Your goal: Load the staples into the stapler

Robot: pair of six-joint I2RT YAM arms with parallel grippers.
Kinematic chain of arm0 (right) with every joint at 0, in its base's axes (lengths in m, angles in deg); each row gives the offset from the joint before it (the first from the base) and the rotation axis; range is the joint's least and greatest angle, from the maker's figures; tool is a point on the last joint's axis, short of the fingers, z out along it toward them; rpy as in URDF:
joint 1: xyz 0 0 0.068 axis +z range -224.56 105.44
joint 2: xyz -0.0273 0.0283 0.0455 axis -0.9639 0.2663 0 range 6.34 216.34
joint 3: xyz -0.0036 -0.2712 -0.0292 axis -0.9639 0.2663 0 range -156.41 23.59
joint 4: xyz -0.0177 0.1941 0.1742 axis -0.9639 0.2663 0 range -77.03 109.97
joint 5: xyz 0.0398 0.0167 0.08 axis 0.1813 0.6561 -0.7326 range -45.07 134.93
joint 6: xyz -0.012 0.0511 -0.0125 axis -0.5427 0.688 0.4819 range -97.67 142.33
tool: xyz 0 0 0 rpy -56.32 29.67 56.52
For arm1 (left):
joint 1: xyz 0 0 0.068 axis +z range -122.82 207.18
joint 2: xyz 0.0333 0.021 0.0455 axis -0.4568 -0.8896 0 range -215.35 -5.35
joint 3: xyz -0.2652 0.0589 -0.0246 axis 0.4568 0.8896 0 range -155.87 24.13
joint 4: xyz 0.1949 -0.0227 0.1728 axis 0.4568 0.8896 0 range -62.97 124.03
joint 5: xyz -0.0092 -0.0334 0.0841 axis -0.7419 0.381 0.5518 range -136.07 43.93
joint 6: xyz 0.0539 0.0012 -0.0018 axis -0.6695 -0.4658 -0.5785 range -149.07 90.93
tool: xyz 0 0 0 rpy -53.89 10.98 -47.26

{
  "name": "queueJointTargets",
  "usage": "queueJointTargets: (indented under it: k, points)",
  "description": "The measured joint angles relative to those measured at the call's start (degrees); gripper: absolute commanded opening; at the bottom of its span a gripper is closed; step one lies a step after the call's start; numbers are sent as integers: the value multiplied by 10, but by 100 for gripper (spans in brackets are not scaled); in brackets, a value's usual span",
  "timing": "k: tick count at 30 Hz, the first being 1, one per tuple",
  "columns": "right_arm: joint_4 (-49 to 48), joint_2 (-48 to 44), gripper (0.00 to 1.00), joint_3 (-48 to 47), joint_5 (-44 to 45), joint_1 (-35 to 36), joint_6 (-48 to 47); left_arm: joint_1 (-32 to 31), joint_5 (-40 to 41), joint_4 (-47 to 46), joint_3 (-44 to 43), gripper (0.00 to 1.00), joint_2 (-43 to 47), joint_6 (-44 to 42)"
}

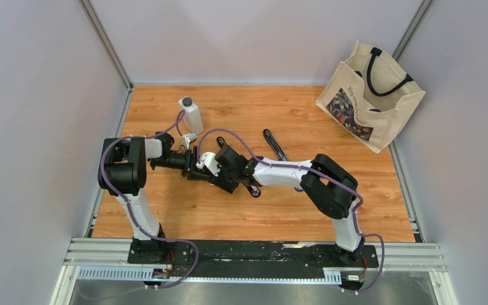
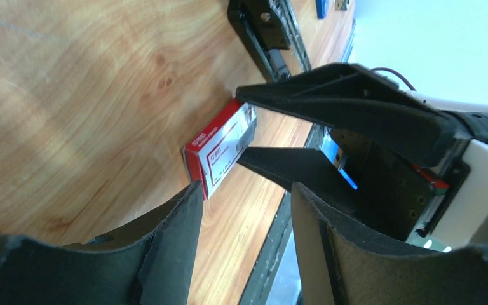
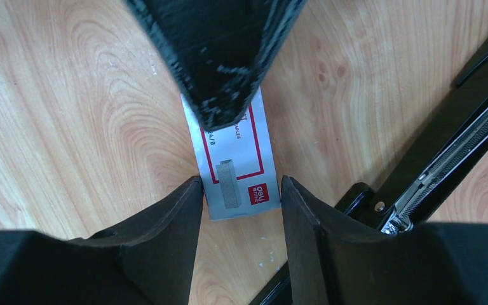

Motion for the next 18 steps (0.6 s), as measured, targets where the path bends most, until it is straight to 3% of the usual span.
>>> queueJointTargets:
  k: [8, 18]
  points:
    - [0, 12, 51, -17, 9, 2, 2, -9, 8, 85, -19, 62, -44, -61]
    - [-1, 13, 50, -17, 13, 5, 2, -10, 23, 97, -20, 60, -44, -65]
